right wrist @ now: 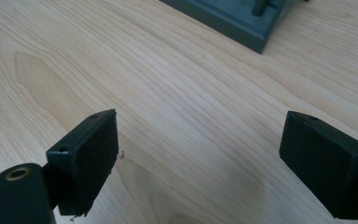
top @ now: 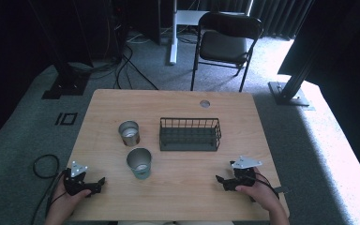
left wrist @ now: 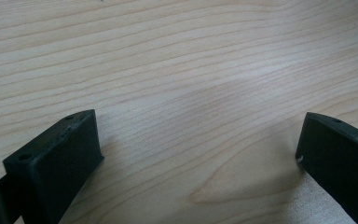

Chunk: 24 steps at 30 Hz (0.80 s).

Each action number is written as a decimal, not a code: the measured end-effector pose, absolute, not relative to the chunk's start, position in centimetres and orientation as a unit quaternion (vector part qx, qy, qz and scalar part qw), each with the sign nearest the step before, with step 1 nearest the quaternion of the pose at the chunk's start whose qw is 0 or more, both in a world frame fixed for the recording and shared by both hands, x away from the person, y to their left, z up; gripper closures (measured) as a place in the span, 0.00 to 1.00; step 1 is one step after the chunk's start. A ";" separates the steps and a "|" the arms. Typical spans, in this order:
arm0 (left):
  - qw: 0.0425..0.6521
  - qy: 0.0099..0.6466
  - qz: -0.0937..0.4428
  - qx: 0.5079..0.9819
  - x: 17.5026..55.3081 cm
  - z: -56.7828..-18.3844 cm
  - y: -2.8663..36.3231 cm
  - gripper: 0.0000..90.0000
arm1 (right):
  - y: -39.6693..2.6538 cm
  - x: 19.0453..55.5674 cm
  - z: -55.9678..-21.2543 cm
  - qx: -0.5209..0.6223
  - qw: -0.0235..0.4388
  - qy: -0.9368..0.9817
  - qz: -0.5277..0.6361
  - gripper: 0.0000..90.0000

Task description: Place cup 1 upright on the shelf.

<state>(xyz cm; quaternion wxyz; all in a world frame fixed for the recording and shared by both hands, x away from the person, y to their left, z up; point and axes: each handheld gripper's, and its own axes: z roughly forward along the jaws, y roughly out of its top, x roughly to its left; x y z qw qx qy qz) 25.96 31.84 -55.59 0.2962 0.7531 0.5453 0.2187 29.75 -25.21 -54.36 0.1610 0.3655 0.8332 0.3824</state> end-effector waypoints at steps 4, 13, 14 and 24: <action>0.296 0.545 0.219 0.753 26.0 -55.6 31.8 0.00 | -24.5 29.9 -54.3 0.357 0.158 0.836 0.386 0.13; 0.297 0.546 0.219 0.752 26.0 -55.6 31.8 0.00 | -22.8 30.2 -54.0 0.342 0.149 0.842 0.390 0.15; 0.297 0.546 0.219 0.752 26.0 -55.6 31.8 0.00 | -22.7 30.2 -54.0 0.338 0.149 0.843 0.390 0.15; 0.297 0.546 0.219 0.752 26.0 -55.6 31.8 0.00 | -20.8 30.5 -53.6 0.310 0.139 0.852 0.397 0.14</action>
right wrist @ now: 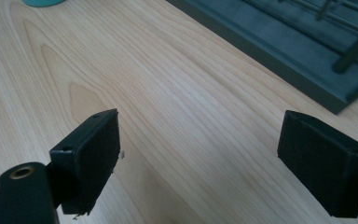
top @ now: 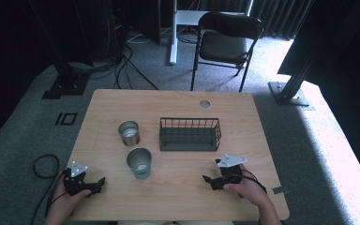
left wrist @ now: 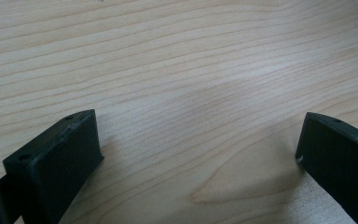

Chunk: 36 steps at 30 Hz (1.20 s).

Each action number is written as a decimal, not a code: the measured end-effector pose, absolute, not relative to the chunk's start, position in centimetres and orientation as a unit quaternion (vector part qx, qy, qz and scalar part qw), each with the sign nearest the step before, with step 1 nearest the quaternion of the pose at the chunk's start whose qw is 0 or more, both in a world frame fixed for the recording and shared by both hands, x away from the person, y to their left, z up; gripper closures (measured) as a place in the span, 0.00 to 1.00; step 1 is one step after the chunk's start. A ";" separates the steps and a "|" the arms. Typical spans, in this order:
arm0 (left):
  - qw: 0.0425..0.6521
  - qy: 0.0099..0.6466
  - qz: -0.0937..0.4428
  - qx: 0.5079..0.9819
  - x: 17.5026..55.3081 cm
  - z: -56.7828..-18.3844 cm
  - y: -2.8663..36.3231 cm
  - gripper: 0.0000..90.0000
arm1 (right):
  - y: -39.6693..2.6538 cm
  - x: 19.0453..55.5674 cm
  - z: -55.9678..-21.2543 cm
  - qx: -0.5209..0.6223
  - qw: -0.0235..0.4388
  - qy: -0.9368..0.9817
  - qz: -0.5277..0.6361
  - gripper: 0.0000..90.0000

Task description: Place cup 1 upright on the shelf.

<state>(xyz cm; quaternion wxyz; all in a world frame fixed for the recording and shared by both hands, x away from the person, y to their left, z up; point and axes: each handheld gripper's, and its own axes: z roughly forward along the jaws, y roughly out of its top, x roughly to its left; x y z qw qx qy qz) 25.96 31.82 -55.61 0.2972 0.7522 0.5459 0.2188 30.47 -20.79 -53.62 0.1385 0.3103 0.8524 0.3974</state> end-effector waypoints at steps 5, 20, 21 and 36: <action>0.297 0.546 0.219 0.752 26.0 -55.6 31.8 0.00 | -19.7 30.6 -53.4 0.297 0.134 0.854 0.404 0.13; 0.297 0.546 0.219 0.752 26.0 -55.6 31.8 0.00 | -15.8 31.1 -52.9 0.253 0.115 0.862 0.423 0.13; 0.297 0.546 0.219 0.752 26.0 -55.6 31.8 0.00 | -15.6 31.1 -52.8 0.251 0.113 0.863 0.424 0.13; 0.297 0.546 0.219 0.752 26.0 -55.6 31.8 0.00 | -11.6 31.4 -52.7 0.221 0.095 0.865 0.441 0.14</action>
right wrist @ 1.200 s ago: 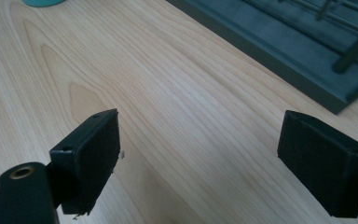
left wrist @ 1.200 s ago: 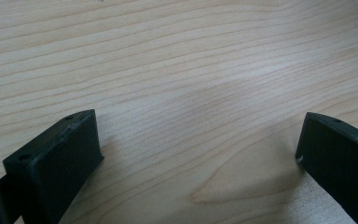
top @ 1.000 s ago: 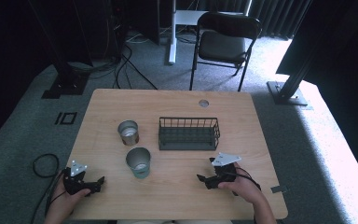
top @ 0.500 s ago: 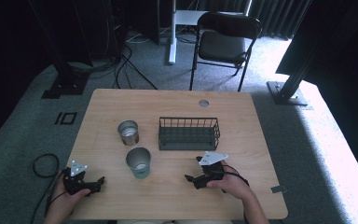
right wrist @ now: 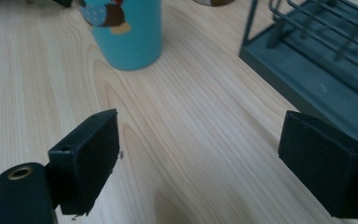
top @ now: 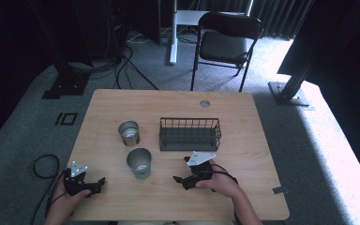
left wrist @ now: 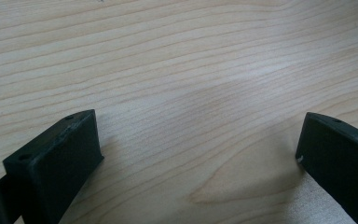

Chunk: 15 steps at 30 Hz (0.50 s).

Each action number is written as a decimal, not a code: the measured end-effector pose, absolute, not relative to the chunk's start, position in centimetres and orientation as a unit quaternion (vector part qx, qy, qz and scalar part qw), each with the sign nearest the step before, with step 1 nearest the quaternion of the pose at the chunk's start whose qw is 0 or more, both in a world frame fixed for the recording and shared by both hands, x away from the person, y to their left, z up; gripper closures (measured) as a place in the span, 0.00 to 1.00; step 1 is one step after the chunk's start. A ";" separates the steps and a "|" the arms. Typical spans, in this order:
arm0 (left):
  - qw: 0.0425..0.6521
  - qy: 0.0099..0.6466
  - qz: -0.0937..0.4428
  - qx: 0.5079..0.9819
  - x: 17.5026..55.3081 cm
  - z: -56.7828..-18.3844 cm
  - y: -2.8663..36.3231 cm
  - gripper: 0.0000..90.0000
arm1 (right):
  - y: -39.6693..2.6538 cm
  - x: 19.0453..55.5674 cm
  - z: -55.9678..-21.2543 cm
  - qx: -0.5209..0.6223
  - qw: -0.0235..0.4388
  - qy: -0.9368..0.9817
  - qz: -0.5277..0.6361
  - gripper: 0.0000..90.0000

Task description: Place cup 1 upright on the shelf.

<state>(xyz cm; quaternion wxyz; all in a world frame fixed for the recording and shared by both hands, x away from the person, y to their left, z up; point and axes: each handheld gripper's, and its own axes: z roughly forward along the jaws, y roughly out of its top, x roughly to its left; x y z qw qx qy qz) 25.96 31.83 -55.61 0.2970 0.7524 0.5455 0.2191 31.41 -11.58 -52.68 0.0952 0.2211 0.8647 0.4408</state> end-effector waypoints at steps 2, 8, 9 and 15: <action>0.297 0.545 0.219 0.753 26.0 -55.6 31.8 0.00 | -11.0 31.4 -52.7 0.215 0.093 0.866 0.442 0.14; 0.297 0.546 0.219 0.752 26.0 -55.6 31.8 0.00 | -9.5 31.4 -52.7 0.198 0.084 0.867 0.449 0.14; 0.297 0.545 0.219 0.753 26.0 -55.6 31.8 0.00 | -9.3 31.4 -52.7 0.197 0.083 0.868 0.449 0.14; 0.297 0.545 0.219 0.753 26.0 -55.6 31.8 0.00 | -8.0 31.6 -52.5 0.190 0.077 0.866 0.457 0.14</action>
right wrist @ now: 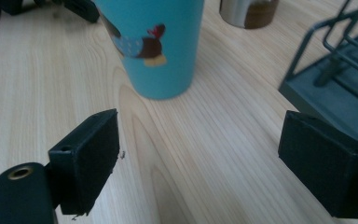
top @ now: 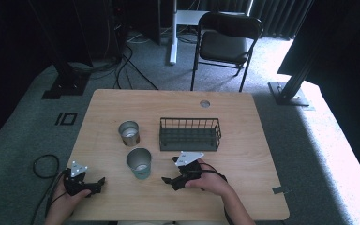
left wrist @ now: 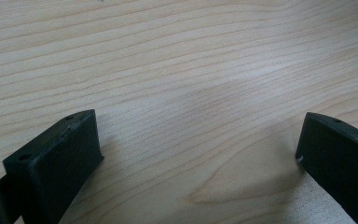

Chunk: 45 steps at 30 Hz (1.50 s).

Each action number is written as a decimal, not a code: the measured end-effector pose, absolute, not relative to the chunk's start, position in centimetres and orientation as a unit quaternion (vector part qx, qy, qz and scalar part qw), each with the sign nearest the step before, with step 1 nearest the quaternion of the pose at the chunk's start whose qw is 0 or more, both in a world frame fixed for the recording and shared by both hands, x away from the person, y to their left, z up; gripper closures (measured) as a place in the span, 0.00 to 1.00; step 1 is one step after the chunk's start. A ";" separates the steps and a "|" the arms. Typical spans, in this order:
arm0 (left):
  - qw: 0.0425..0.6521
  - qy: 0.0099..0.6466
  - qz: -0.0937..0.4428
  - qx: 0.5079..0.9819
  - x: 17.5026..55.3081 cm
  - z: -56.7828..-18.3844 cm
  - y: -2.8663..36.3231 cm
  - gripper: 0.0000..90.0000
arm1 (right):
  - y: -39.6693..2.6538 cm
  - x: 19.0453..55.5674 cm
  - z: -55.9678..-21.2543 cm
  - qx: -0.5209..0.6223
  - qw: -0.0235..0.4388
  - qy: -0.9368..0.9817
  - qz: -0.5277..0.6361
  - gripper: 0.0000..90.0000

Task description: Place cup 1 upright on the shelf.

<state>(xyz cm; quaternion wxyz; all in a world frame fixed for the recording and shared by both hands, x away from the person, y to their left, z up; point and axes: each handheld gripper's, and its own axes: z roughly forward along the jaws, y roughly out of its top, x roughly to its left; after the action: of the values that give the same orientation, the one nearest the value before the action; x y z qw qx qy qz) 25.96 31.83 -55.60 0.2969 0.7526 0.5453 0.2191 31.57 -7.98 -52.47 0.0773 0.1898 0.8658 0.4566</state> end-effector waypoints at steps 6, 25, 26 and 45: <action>0.297 0.546 0.219 0.752 26.0 -55.6 31.8 0.00 | -6.9 31.7 -52.3 0.180 0.076 0.865 0.462 0.14; 0.297 0.546 0.219 0.753 26.0 -55.6 31.8 0.00 | -3.0 32.0 -51.8 0.149 0.063 0.865 0.475 0.14; 0.297 0.546 0.219 0.752 26.0 -55.6 31.8 0.00 | -2.8 32.1 -51.8 0.148 0.064 0.865 0.474 0.14; 0.298 0.546 0.219 0.752 26.0 -55.6 31.8 0.00 | -0.2 32.8 -51.9 0.146 0.061 0.854 0.495 0.14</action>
<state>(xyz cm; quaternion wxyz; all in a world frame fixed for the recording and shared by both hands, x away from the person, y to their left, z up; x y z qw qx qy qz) 25.96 31.82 -55.61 0.2978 0.7517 0.5461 0.2193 32.79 -0.19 -51.90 0.0613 0.1458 0.8545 0.4948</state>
